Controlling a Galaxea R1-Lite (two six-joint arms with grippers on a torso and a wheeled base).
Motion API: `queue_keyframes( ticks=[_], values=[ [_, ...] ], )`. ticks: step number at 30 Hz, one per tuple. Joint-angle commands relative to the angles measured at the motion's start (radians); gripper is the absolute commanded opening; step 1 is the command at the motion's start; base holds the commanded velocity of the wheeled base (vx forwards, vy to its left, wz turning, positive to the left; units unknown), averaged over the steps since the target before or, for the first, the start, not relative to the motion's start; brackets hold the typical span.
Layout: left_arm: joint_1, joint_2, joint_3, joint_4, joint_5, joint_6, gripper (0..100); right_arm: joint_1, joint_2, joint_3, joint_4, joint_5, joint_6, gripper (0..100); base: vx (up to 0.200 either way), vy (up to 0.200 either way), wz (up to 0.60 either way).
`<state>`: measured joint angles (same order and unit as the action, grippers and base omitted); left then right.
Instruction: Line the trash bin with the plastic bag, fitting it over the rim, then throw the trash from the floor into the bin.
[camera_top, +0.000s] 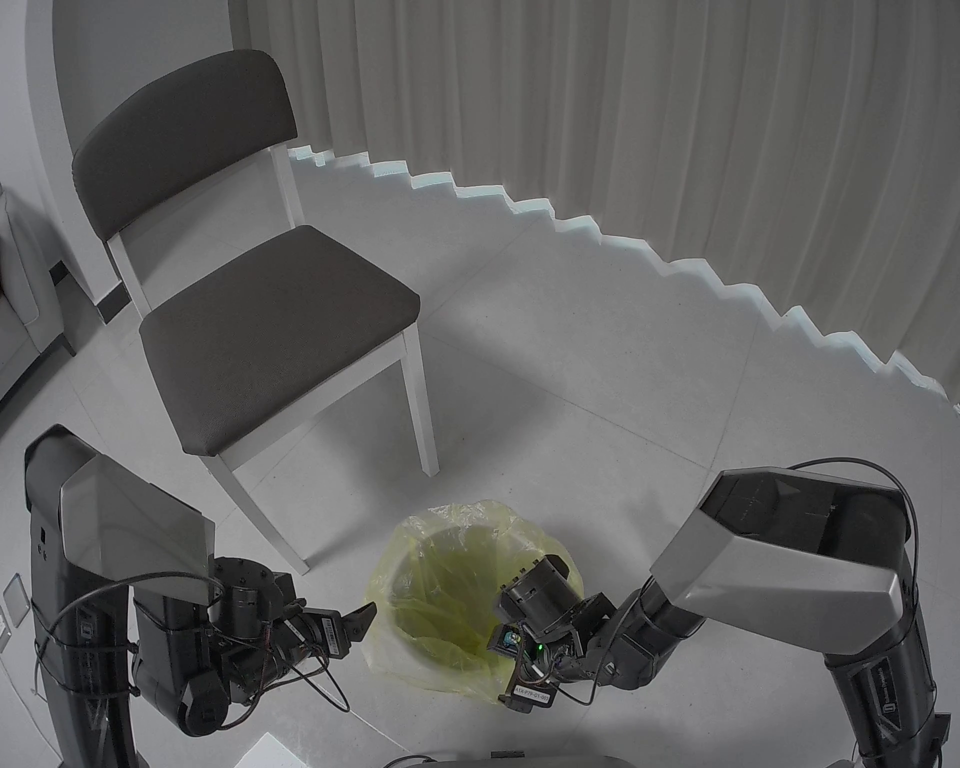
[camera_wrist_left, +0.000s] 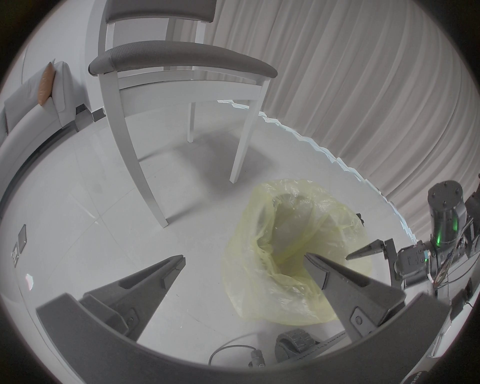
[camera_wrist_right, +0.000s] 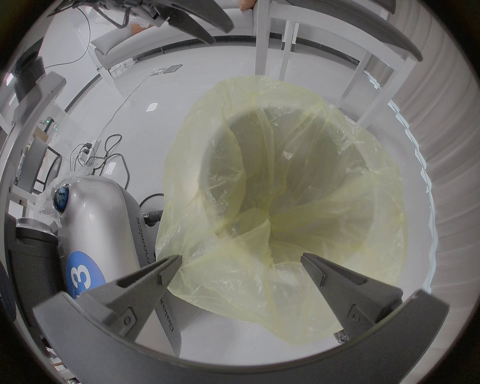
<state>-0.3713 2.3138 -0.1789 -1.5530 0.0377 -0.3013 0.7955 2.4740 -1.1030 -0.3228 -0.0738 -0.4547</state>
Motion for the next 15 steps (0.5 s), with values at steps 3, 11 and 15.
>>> queue_keyframes(
  ticks=[3,11,15],
  values=[
    [-0.015,0.047,-0.011,-0.018,-0.001,0.002,100,-0.021,-0.02,-0.009,-0.004,-0.001,0.004,100,0.0,0.0,0.0],
    [-0.038,0.174,-0.119,-0.018,0.002,0.014,100,-0.098,-0.118,-0.008,-0.006,-0.001,0.03,100,0.0,0.0,0.0],
    [-0.026,0.239,-0.174,-0.018,0.021,0.056,100,-0.17,-0.144,-0.02,-0.006,-0.001,0.03,100,0.0,0.0,0.0]
  ],
)
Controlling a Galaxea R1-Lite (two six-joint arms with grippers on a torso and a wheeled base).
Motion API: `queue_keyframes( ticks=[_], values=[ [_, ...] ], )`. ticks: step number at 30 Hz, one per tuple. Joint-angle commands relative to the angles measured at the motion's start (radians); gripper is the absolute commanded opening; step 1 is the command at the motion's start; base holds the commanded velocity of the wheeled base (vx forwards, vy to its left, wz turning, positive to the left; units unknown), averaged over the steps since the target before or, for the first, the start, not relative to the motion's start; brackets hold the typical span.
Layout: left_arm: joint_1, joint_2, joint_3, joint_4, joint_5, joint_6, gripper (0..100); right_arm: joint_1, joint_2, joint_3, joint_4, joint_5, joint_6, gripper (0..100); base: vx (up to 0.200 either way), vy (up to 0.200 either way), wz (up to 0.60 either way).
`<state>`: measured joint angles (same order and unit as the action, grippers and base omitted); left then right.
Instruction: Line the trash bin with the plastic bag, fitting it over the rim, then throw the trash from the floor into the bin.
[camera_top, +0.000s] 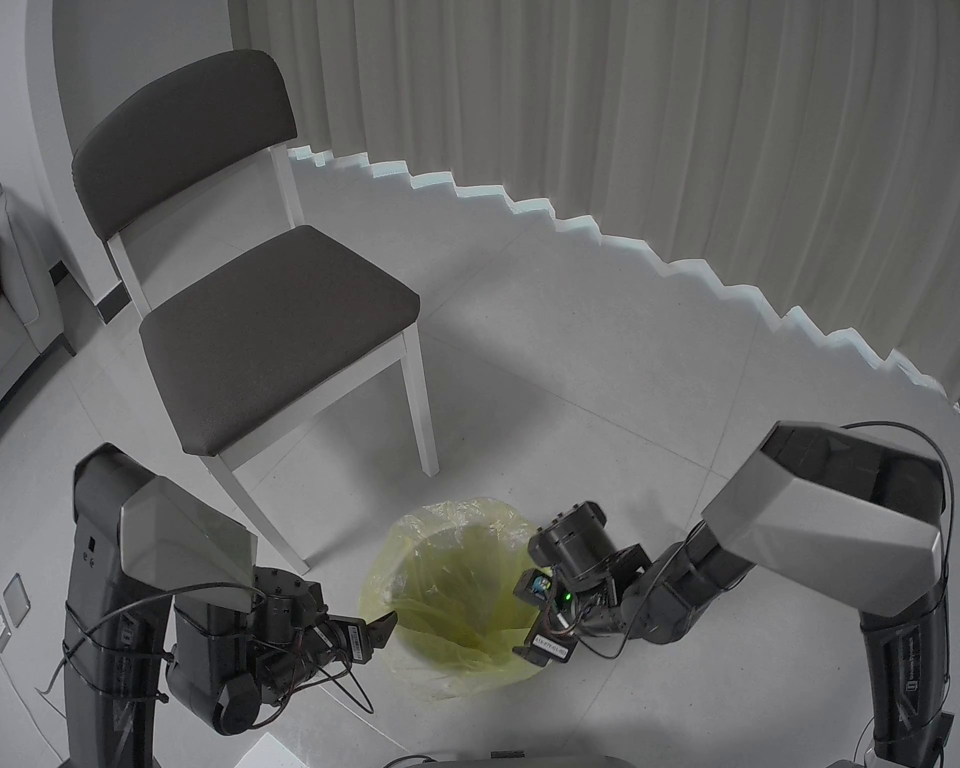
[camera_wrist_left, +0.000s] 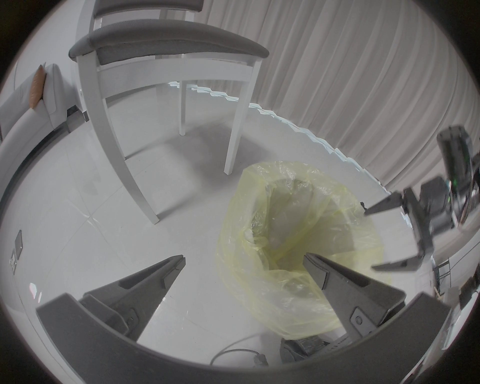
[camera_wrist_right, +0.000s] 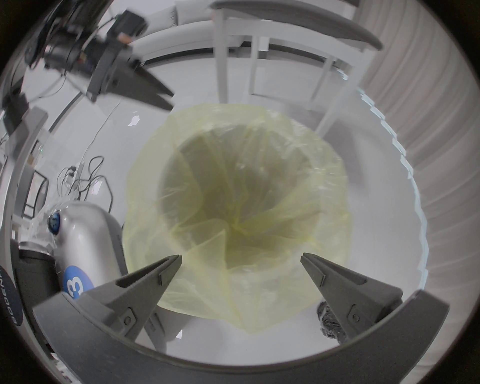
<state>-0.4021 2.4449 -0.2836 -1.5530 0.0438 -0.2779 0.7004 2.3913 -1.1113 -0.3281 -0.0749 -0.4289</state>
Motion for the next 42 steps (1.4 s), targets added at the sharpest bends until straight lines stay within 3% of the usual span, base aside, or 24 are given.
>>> queue_keyframes(
  ticks=[1,8,17,30,42],
  values=[
    [0.009,0.115,-0.078,-0.018,0.019,0.046,100,-0.09,-0.061,-0.013,0.0,0.0,0.004,100,0.0,0.0,0.0],
    [0.029,0.138,-0.112,-0.018,0.021,0.123,100,-0.19,-0.052,-0.041,0.001,0.0,0.002,100,0.0,0.0,0.0],
    [0.057,0.121,-0.003,-0.018,0.022,0.261,100,-0.203,-0.003,-0.058,-0.002,0.0,0.001,100,0.0,0.0,0.0],
    [0.034,0.074,-0.011,-0.018,0.014,0.213,100,-0.24,0.114,-0.15,0.023,-0.016,-0.008,100,0.0,0.0,0.0],
    [-0.02,0.092,0.001,-0.018,0.01,0.213,100,-0.226,0.131,-0.194,0.182,-0.016,-0.036,100,0.0,0.0,0.0]
  ],
)
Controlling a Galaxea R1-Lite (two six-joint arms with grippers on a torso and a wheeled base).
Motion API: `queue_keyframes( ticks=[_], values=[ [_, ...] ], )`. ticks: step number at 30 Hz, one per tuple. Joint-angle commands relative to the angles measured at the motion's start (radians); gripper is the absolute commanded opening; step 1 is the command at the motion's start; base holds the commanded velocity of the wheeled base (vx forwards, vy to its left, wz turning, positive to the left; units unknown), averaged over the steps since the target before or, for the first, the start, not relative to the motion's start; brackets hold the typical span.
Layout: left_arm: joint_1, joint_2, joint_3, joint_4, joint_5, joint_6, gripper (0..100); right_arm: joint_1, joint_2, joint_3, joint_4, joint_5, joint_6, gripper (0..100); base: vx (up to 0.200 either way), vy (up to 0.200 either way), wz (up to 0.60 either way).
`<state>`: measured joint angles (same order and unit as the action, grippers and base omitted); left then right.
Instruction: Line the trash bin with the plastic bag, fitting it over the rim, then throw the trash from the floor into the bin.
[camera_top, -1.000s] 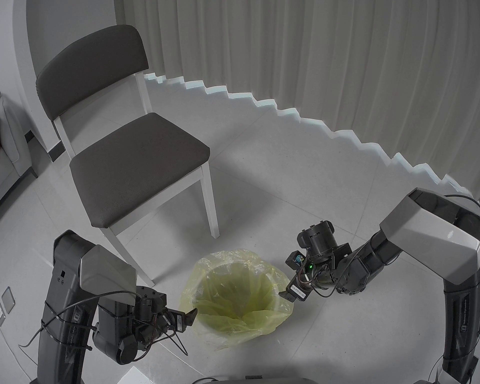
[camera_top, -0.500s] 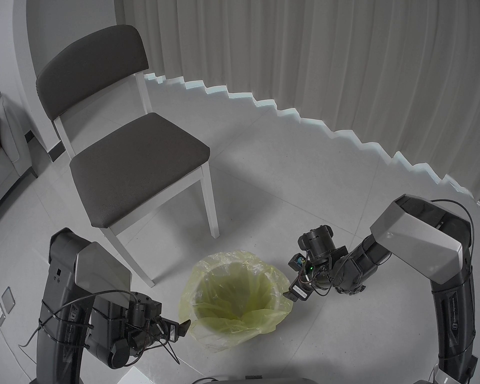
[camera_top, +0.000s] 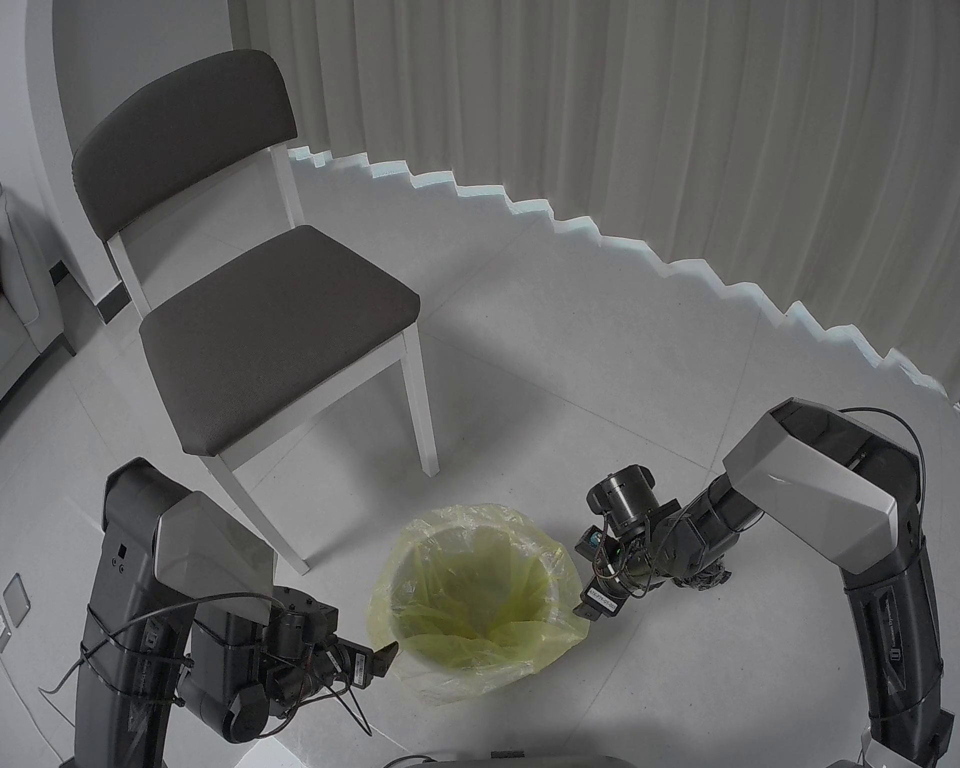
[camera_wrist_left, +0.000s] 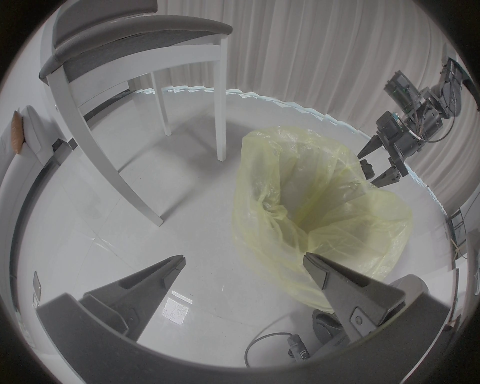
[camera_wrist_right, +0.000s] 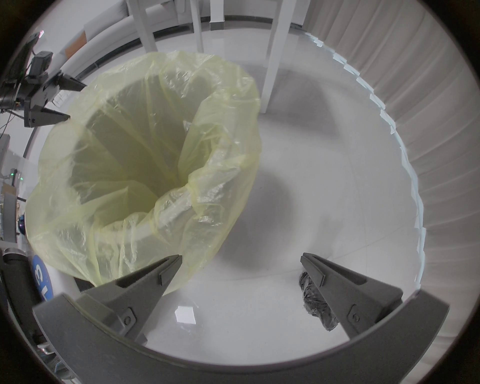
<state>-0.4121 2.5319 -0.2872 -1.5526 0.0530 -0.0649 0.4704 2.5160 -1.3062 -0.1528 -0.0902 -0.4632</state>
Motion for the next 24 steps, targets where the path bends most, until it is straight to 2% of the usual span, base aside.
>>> queue_keyframes(
  ticks=[1,11,13,14,19,24],
  values=[
    [-0.01,0.004,0.008,-0.018,0.001,-0.003,100,0.007,-0.003,0.015,0.009,-0.002,0.001,100,0.0,0.0,0.0],
    [0.003,-0.005,0.042,-0.018,-0.001,-0.038,100,0.019,-0.241,0.105,-0.014,-0.017,0.005,100,0.0,0.0,0.0],
    [-0.001,-0.004,0.043,-0.018,-0.004,-0.042,100,0.05,-0.282,0.113,-0.014,-0.019,0.008,100,0.0,0.0,0.0],
    [-0.004,0.001,0.04,-0.018,-0.005,-0.042,100,0.089,-0.301,0.117,-0.021,-0.019,0.009,100,0.0,0.0,0.0],
    [-0.007,-0.001,0.043,-0.018,-0.004,-0.044,100,0.188,-0.269,0.123,-0.076,-0.017,0.02,100,0.0,0.0,0.0],
    [-0.007,-0.002,0.046,-0.018,-0.004,-0.058,100,0.212,-0.138,0.097,-0.123,-0.019,0.015,100,0.0,0.0,0.0]
  ],
)
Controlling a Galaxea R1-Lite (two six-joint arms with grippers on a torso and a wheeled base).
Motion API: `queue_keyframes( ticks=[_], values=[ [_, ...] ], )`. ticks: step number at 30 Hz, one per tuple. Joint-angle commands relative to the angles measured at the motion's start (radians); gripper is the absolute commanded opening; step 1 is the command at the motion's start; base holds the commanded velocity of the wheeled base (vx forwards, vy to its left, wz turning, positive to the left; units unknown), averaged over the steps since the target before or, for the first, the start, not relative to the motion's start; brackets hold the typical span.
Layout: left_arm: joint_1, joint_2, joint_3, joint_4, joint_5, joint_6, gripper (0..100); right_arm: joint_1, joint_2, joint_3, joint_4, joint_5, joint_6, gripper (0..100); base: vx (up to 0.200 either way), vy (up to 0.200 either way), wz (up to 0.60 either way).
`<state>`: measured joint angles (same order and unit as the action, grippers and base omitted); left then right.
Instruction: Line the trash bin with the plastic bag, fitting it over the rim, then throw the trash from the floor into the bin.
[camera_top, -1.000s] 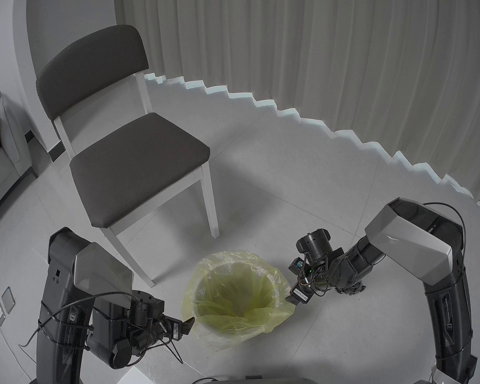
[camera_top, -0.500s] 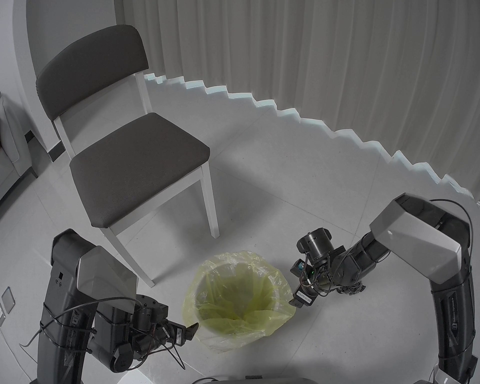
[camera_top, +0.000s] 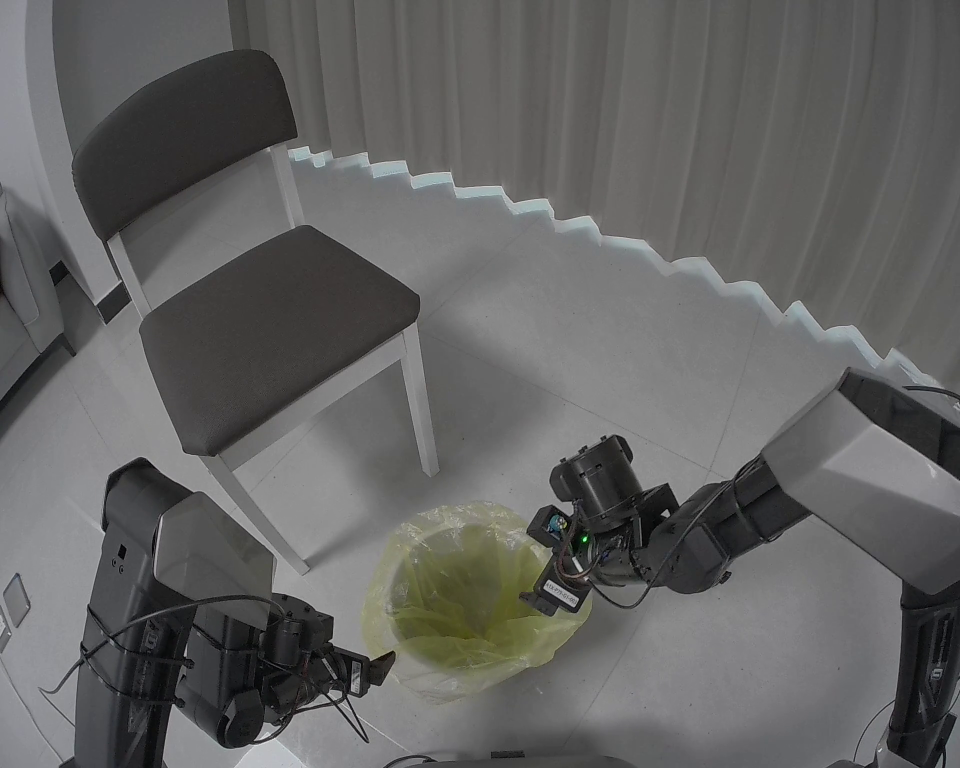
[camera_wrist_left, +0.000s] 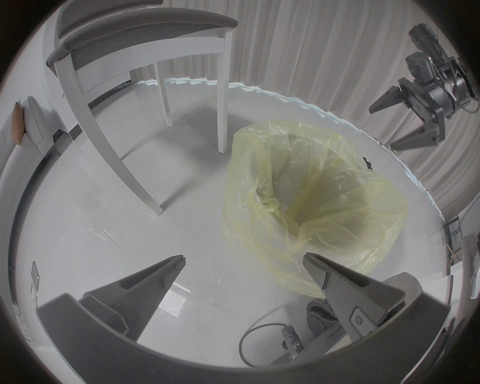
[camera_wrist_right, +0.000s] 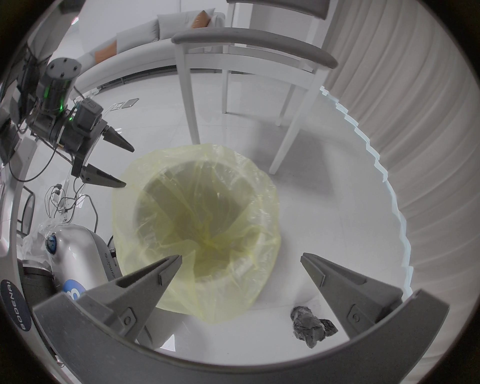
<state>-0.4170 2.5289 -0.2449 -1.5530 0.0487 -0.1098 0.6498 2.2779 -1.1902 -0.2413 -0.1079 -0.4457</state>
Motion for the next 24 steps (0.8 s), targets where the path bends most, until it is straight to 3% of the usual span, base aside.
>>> queue_keyframes(
  ticks=[1,7,18,24],
  values=[
    [-0.003,0.001,0.004,-0.018,0.0,-0.013,100,0.033,0.109,-0.022,-0.036,-0.001,-0.002,100,0.0,0.0,0.0],
    [-0.008,-0.012,0.001,-0.018,0.002,-0.027,100,0.047,0.219,-0.035,-0.061,0.0,-0.01,100,0.0,0.0,0.0],
    [-0.008,-0.01,0.003,-0.018,0.002,-0.045,100,0.137,0.18,0.107,-0.061,0.013,-0.022,100,0.0,0.0,0.0],
    [-0.008,-0.009,0.006,-0.018,0.002,-0.059,100,0.143,0.169,0.119,-0.067,0.011,-0.014,100,0.0,0.0,0.0]
  ],
)
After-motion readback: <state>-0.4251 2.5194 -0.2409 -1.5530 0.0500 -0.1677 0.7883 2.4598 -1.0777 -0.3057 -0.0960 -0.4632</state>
